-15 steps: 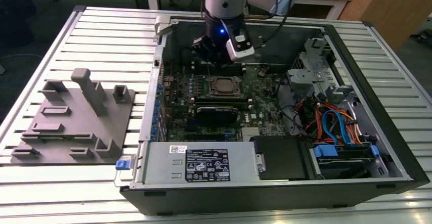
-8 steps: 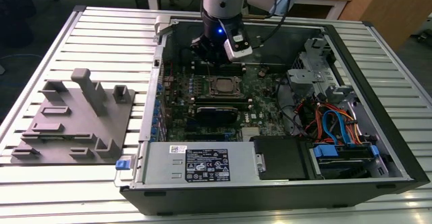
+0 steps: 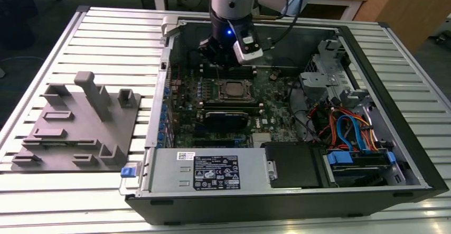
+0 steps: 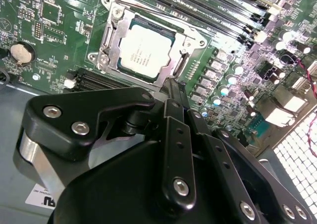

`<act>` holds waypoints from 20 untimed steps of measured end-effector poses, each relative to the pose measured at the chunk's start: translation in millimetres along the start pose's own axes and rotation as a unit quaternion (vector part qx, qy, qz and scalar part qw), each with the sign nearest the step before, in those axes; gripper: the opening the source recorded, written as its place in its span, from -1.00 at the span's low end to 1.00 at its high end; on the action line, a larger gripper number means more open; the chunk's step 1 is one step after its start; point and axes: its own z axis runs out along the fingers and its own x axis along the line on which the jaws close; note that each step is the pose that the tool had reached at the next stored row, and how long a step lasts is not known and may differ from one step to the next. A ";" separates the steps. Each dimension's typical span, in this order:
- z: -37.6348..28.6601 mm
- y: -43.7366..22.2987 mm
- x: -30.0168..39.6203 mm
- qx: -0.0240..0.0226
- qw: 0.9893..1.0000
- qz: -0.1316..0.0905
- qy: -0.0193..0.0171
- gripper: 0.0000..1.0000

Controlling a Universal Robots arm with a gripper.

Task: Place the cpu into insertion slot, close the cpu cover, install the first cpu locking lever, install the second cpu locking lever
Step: 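Install the first cpu locking lever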

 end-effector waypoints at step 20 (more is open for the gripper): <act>-0.2 -2.2 17.4 0.000 1.000 0.000 0.000 -0.80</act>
